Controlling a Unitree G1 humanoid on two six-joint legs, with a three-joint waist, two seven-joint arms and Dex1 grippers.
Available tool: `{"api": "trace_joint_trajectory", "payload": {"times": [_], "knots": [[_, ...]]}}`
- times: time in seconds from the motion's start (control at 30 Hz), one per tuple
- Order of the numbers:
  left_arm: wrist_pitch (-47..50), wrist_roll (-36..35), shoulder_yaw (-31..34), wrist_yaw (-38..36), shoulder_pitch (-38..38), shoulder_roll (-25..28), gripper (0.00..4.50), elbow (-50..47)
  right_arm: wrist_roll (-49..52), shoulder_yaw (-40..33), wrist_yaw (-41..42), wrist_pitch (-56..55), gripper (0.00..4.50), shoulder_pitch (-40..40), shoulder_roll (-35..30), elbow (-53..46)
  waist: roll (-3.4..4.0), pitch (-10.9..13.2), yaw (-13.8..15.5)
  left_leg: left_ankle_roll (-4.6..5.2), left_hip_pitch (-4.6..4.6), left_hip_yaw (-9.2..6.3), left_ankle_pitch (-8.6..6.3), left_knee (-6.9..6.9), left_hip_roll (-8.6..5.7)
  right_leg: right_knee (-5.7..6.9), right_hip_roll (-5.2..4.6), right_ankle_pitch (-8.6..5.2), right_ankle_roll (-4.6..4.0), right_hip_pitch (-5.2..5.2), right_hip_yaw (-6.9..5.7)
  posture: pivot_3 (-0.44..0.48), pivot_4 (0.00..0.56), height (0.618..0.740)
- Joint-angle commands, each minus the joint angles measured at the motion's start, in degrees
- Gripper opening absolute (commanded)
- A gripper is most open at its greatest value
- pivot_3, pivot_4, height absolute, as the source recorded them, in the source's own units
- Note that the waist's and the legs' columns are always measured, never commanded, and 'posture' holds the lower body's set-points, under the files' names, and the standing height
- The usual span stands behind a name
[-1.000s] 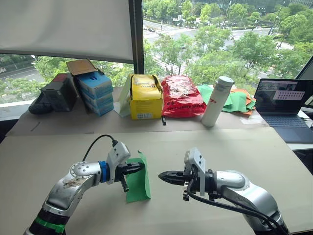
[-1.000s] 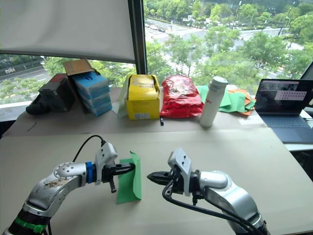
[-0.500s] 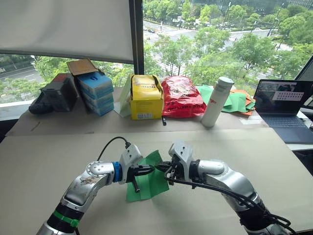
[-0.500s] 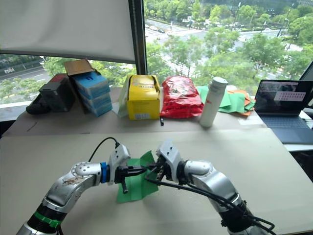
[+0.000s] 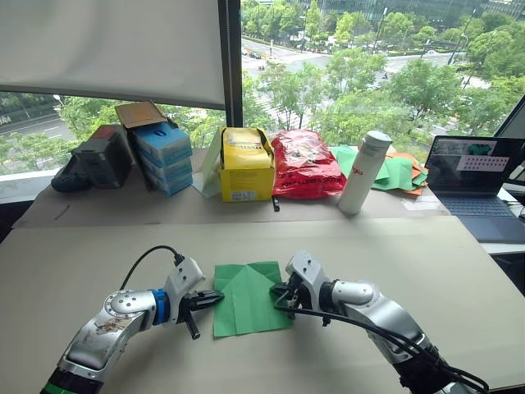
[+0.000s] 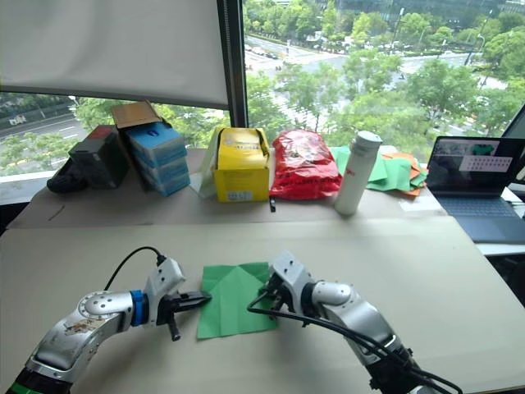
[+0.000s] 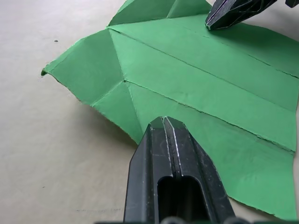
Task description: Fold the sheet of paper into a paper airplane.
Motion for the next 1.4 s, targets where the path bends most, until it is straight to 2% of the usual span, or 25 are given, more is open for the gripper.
{"api": "trace_joint_trajectory", "payload": {"times": [0.03, 0.17, 0.27, 0.37, 0.4, 0.57, 0.77, 0.97, 1.07, 1.2, 1.4], "knots": [[-0.6, 1.4, -0.9, 0.3, 1.0, -0.1, 0.0, 0.2, -0.5, 0.3, 0.4, 1.5, 0.05, 1.4, -0.5, -0.6, 0.0, 0.0, 0.0, 0.0, 0.01, 0.0, 0.0, 0.0, 0.0, 0.0, -0.01, 0.0, 0.0, 0.0, -0.01, 0.0, 0.15, 0.74], [-0.1, 0.1, 0.7, 0.7, 0.5, -0.6, 0.0, -1.4, 2.5, -4.6, -1.8, 2.0, 0.05, 1.3, 2.3, -3.9, 0.0, 0.0, 0.0, 0.0, -0.02, 0.0, 0.0, 0.0, 0.0, 0.01, -0.04, 0.0, 0.0, -0.01, -0.03, 0.0, 0.15, 0.74], [1.8, -2.5, 3.6, 0.7, 0.4, -0.1, 0.0, -4.7, 5.7, -9.8, -2.4, 4.3, 0.83, 0.5, 3.6, -6.1, 0.02, 0.0, 0.0, -0.01, -0.15, 0.0, 0.0, 0.02, 0.0, 0.02, -0.04, 0.0, 0.0, -0.13, -0.02, 0.0, 0.15, 0.74], [3.5, -4.3, 5.8, 0.6, 0.9, 0.6, 0.0, -7.3, 7.4, -12.8, -3.4, 7.1, 2.04, -0.5, 4.0, -6.6, 0.02, 0.0, -0.1, 0.0, -0.22, -0.01, 0.0, 0.02, 0.0, 0.02, -0.05, 0.01, 0.01, -0.18, -0.03, 0.0, 0.15, 0.74], [4.3, -5.4, 6.9, 0.5, 1.1, 0.9, 0.0, -8.3, 8.4, -14.1, -3.7, 8.3, 2.22, -1.1, 4.7, -5.9, 0.02, 0.0, -0.1, 0.0, -0.21, 0.0, 0.0, 0.02, 0.0, 0.01, -0.05, 0.01, 0.01, -0.18, -0.03, 0.0, 0.15, 0.74], [7.2, -8.9, 9.9, 1.1, 1.1, 1.1, 0.0, -11.5, 9.6, -15.0, -4.5, 10.3, 2.22, -2.7, 7.1, 0.5, 0.03, 0.0, -0.5, -0.01, -0.19, -0.01, 0.0, -0.01, 0.0, 0.01, -0.05, 0.01, 0.0, -0.17, -0.03, 0.0, 0.15, 0.74], [8.0, -9.6, 9.9, 2.3, 1.1, 1.0, 0.0, -12.4, 9.3, -14.5, -4.2, 7.6, 2.22, -3.7, 10.1, 6.9, 0.06, 0.0, -0.7, -0.01, -0.2, 0.01, 0.0, -0.01, -0.03, 0.01, -0.03, 0.01, 0.01, -0.16, -0.05, 0.0, 0.15, 0.74], [8.4, -9.9, 10.1, 3.1, 1.8, 1.1, 0.0, -13.2, 9.5, -13.4, -3.9, 6.8, 2.22, -3.0, 11.1, 6.8, 0.06, 0.0, -0.9, -0.02, -0.19, 0.01, 0.01, -0.01, -0.03, 0.02, -0.01, 0.01, 0.01, -0.15, -0.07, 0.0, 0.15, 0.74], [8.3, -10.1, 9.9, 3.4, 2.1, 1.2, 0.0, -13.2, 9.1, -12.3, -4.3, 6.3, 1.44, -2.3, 11.8, 6.3, 0.06, 0.0, -1.2, -0.03, -0.18, 0.0, 0.01, -0.03, -0.02, 0.02, 0.0, 0.01, 0.01, -0.15, -0.07, 0.0, 0.15, 0.74], [8.3, -10.2, 9.6, 3.5, 2.0, 1.2, 0.0, -13.2, 8.1, -11.8, -5.3, 5.2, 0.04, -1.6, 12.0, 6.0, 0.06, 0.0, -1.1, -0.03, -0.18, 0.0, 0.01, -0.02, -0.03, 0.02, 0.0, 0.01, 0.01, -0.15, -0.07, 0.0, 0.15, 0.74], [8.1, -10.1, 9.0, 3.1, 1.2, 1.2, 0.0, -12.2, 5.0, -9.4, -6.3, 1.2, 0.04, 1.0, 10.2, 1.2, 0.06, 0.0, -1.1, -0.18, -0.19, 0.0, 0.1, -0.03, -0.03, 0.02, 0.0, 0.01, 0.01, -0.16, -0.08, 0.0, 0.15, 0.74]]}}
